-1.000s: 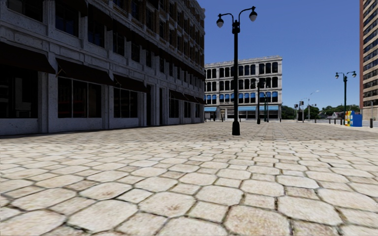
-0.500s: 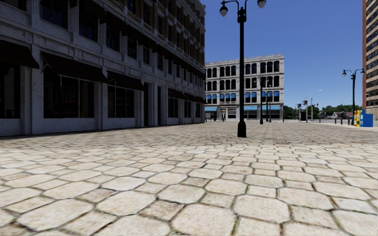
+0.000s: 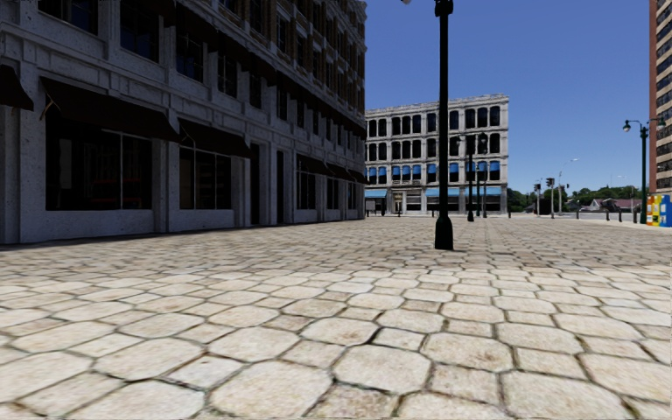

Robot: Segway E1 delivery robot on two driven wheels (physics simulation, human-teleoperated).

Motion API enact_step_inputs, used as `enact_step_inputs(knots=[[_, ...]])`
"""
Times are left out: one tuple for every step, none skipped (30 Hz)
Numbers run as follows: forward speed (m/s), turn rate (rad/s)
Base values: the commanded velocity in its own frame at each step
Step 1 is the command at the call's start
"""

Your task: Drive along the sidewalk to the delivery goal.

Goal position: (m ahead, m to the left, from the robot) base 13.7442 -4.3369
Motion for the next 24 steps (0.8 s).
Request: enact_step_inputs(knots=[[2.0, 0.0], [2.0, 0.0], [2.0, 0.0], [2.0, 0.0], [2.0, 0.0], [2.0, 0.0], [2.0, 0.0], [2.0, 0.0], [2.0, 0.0], [2.0, 0.0], [2.0, 0.0], [2.0, 0.0], [2.0, 0.0], [2.0, 0.0], [2.0, 0.0], [2.0, 0.0], [2.0, 0.0], [2.0, 0.0], [2.0, 0.0], [2.0, 0.0], [2.0, 0.0], [2.0, 0.0], [2.0, 0.0], [2.0, 0.0]])
